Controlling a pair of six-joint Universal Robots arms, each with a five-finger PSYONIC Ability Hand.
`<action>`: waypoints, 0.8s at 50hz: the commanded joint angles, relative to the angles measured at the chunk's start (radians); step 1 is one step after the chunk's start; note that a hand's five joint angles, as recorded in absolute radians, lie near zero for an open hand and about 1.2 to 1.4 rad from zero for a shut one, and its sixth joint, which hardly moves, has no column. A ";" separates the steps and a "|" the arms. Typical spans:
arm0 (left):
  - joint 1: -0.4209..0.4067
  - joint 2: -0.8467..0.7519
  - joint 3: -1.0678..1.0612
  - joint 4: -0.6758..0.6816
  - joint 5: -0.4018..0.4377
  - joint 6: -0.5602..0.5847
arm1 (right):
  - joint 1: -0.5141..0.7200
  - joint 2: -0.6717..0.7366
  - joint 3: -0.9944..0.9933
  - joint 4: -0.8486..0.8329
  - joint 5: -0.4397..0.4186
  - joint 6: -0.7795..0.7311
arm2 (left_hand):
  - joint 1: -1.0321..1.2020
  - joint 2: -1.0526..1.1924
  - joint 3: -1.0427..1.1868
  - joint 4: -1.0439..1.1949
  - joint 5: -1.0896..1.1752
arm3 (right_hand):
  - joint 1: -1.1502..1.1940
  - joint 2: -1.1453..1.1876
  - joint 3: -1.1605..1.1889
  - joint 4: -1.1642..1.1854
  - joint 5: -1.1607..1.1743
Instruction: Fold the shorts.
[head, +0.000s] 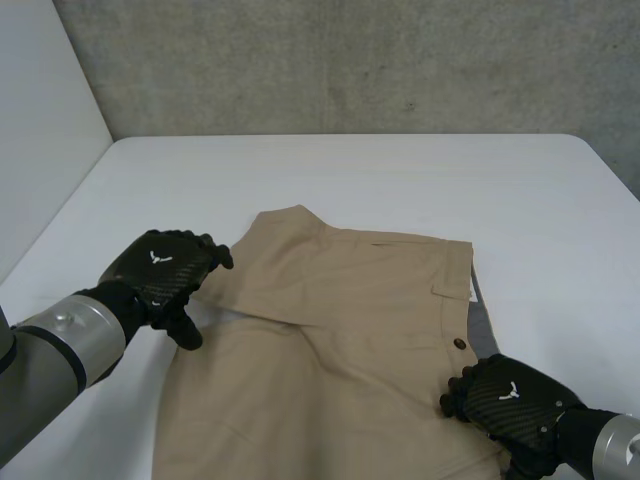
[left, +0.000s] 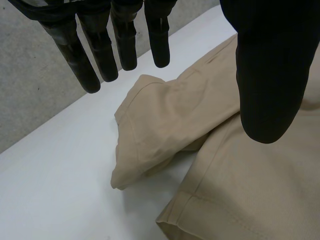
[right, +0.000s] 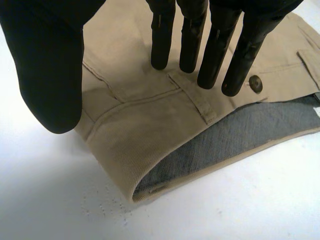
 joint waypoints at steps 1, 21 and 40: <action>0.000 0.001 0.000 0.000 0.000 0.000 | 0.001 0.045 -0.005 -0.037 0.005 -0.004 | -0.002 0.014 0.007 0.015 0.016 | 0.248 0.187 0.181 0.178 0.194; 0.000 0.028 -0.015 -0.001 -0.001 0.000 | 0.031 0.046 -0.103 -0.068 -0.006 0.105 | -0.005 0.011 0.004 0.012 0.013 | 0.998 0.938 0.932 0.929 0.945; -0.089 0.128 -0.064 -0.069 0.010 -0.152 | 0.265 0.177 -0.402 -0.152 0.201 0.518 | 0.001 0.017 0.010 0.018 0.019 | 0.998 0.938 0.932 0.929 0.945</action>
